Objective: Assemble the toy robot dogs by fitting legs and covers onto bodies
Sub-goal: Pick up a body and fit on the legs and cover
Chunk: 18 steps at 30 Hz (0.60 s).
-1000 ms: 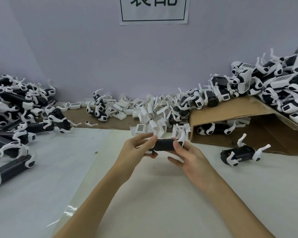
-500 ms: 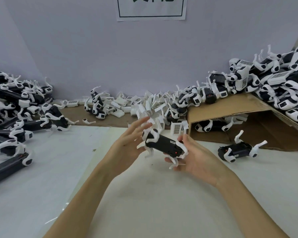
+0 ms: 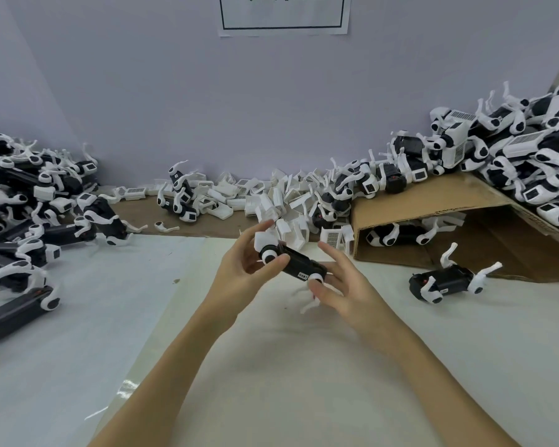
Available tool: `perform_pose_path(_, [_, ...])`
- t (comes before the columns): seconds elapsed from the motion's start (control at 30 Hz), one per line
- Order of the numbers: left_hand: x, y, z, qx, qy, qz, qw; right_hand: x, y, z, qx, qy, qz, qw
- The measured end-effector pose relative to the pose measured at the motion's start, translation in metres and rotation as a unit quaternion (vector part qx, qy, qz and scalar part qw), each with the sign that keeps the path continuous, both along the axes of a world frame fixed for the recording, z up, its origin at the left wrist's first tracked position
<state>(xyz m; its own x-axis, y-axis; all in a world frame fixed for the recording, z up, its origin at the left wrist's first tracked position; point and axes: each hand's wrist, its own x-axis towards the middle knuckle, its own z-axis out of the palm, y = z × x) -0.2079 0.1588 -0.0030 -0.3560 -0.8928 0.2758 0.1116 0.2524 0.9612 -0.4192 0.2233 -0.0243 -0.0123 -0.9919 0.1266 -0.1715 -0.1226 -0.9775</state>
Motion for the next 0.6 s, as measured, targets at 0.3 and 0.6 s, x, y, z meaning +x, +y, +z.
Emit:
perform_pose_path(0.3, [-0.016, 0.016, -0.007, -0.299, -0.152, 0.035, 0.941, 0.001, -0.004, -0.013, -0.142, 0.168, -0.026, 0.975])
perform_pose_path(0.6, [-0.007, 0.012, 0.007, -0.196, -0.117, -0.044, 0.973, 0.002, -0.004, -0.012, -0.157, 0.145, -0.016, 0.977])
